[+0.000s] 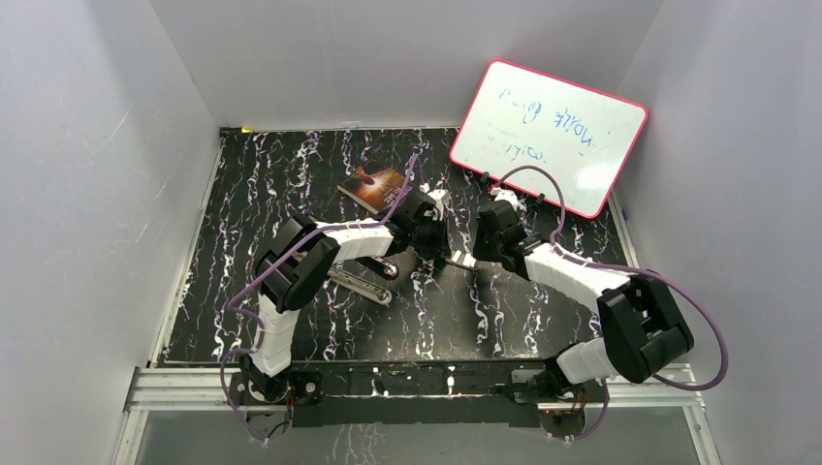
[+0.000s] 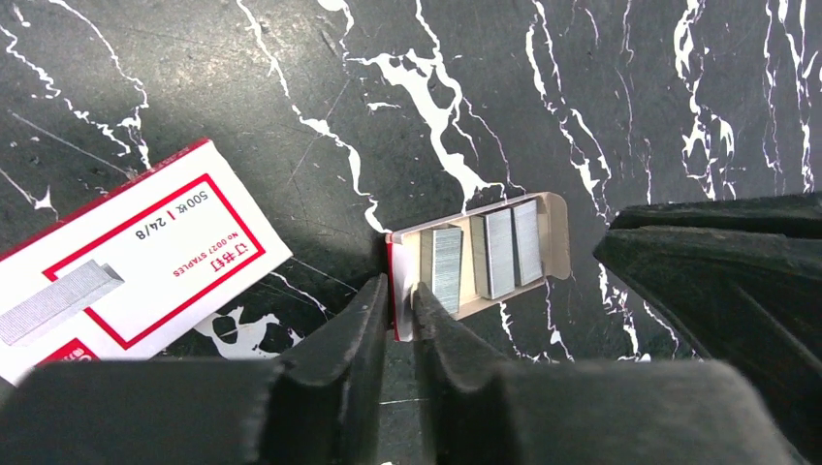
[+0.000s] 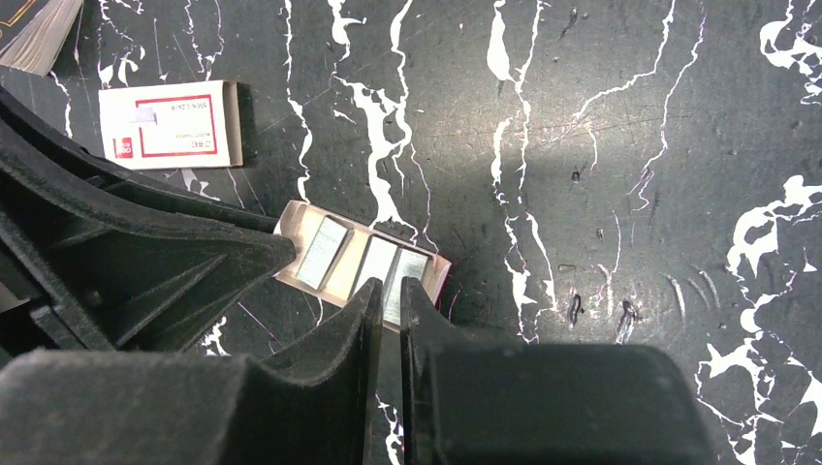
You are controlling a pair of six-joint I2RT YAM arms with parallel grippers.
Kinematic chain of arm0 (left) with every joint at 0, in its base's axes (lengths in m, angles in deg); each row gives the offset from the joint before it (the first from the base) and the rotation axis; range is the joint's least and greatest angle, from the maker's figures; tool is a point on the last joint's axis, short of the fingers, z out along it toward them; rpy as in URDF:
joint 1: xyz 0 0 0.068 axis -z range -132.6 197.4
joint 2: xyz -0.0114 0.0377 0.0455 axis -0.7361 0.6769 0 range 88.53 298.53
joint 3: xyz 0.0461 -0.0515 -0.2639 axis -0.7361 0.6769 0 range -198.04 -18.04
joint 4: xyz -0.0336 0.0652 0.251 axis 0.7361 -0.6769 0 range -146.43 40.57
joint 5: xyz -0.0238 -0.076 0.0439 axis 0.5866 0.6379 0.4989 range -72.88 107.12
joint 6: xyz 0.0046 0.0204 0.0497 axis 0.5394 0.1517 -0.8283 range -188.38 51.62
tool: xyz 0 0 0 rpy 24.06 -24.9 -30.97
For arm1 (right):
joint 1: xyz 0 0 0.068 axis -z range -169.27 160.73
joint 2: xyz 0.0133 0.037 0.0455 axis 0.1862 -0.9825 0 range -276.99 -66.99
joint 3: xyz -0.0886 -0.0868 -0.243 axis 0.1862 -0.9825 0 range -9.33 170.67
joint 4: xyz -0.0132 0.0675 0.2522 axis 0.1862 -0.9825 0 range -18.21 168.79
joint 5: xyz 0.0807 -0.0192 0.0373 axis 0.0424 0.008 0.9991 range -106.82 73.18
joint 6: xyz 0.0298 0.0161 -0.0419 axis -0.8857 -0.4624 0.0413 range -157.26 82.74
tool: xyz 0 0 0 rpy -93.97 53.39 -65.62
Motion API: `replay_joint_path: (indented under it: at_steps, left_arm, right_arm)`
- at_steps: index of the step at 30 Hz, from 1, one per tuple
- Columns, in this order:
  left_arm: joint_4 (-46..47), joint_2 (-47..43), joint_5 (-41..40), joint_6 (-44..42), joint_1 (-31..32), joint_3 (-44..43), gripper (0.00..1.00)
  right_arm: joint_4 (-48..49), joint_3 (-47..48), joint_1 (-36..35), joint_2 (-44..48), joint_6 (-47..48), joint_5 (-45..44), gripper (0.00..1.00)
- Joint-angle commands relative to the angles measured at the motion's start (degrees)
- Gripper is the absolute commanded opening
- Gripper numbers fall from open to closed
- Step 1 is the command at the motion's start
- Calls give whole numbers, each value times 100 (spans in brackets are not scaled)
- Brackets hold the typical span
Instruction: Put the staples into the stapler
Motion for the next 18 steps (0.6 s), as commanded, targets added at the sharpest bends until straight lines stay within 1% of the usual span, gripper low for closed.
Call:
replay_joint_path:
  at_steps: [1,4,10,18]
  left_arm:
    - [-48,-407,25,100,25,77,19]
    - [-40,-472,30,124,22,66,27]
    - [-22,-524,29,142,14,37,37]
    - [-109,-256,119,96,18,-199,44]
  right_arm:
    - [40,-3,31,-66,-57,-7,20]
    - [60,-27,35,-147,-130,-57,22]
    - [114,-86,36,-283,-166,-5,23]
    - [132,-126,35,-373,-178,-40,23]
